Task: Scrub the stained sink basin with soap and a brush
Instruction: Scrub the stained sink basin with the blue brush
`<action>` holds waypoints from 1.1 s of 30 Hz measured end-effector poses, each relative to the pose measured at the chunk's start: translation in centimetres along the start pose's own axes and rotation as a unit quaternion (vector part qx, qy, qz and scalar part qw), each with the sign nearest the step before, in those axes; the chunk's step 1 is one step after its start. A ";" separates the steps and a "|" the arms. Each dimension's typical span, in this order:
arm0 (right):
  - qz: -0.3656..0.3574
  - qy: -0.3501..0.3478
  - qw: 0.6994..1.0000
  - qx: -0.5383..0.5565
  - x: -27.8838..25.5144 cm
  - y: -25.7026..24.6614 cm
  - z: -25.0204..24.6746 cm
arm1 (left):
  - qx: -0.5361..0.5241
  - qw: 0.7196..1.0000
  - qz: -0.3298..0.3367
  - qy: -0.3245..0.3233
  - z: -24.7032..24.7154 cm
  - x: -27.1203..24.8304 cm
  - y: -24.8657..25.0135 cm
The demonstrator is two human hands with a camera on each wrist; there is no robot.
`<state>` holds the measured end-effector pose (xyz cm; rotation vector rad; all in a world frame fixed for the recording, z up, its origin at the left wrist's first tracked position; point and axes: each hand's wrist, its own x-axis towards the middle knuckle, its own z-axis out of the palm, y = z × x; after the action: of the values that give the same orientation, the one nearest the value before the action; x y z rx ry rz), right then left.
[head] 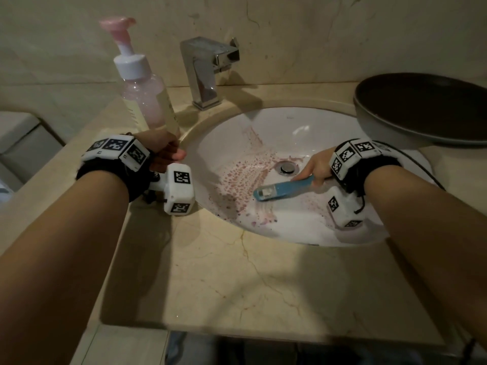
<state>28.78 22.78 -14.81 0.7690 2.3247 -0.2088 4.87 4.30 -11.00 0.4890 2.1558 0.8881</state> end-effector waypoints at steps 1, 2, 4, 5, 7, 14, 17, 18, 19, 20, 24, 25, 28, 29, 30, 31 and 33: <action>-0.006 -0.032 0.999 0.010 -0.1 0.2 0.0 | -0.002 1.000 0.001 -0.004 0.0 0.1 0.0; -0.009 -0.070 0.997 0.023 -0.1 0.1 0.1 | -0.004 1.000 0.002 -0.007 0.0 0.1 0.0; -0.003 -0.093 0.995 0.039 0.0 -0.1 0.3 | -0.005 1.000 0.003 -0.006 0.0 0.1 0.0; -0.004 -0.071 0.996 0.049 -0.1 -0.2 0.5 | -0.004 1.000 0.004 -0.007 0.0 0.1 0.0; -0.010 -0.004 0.997 0.070 0.0 0.1 0.7 | -0.001 1.000 0.008 -0.006 0.1 0.1 0.0; -0.014 -0.100 0.993 0.056 -0.4 -0.4 0.8 | 0.000 1.000 0.008 -0.022 -0.1 0.5 0.0; -0.001 -0.005 0.997 0.079 -0.5 0.1 0.7 | 0.015 0.999 0.004 -0.028 -0.2 0.4 0.1; 0.005 -0.010 0.997 0.080 -0.5 0.1 0.8 | 0.022 0.999 0.001 -0.033 -0.3 0.4 0.1; 0.012 -0.031 0.996 0.078 -0.3 0.1 1.0 | 0.026 0.999 -0.001 -0.040 -0.3 0.4 0.1; 0.020 -0.052 0.995 0.078 -0.4 -0.1 1.2 | 0.028 0.999 -0.001 -0.045 -0.3 0.4 0.1; 0.007 -0.054 0.997 0.061 -0.3 -0.4 1.2 | 0.021 0.999 0.006 -0.041 -0.3 0.4 0.1; 0.014 -0.013 0.998 0.051 -0.1 -0.4 1.0 | 0.020 0.999 0.007 -0.040 -0.3 0.3 0.1; 0.017 0.041 0.999 0.017 -0.5 -0.7 0.6 | 0.015 0.999 0.008 -0.037 -0.2 0.2 0.1; 0.000 0.001 1.000 0.022 -0.6 -0.9 0.5 | 0.014 0.999 0.010 -0.036 -0.1 0.2 0.1; -0.021 -0.050 0.998 0.040 -0.6 -1.3 0.4 | 0.014 0.999 0.011 -0.034 -0.1 0.2 0.1; -0.035 -0.083 0.994 0.061 -0.7 -1.6 0.4 | 0.014 0.999 0.013 -0.034 -0.1 0.1 0.1; -0.042 -0.082 0.993 0.071 -0.7 -2.6 0.3 | 0.009 0.999 0.015 -0.031 0.0 0.0 0.2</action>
<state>27.88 20.27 -14.69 0.6966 2.2042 -0.4626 4.84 4.41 -10.87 0.5535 2.1064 0.8585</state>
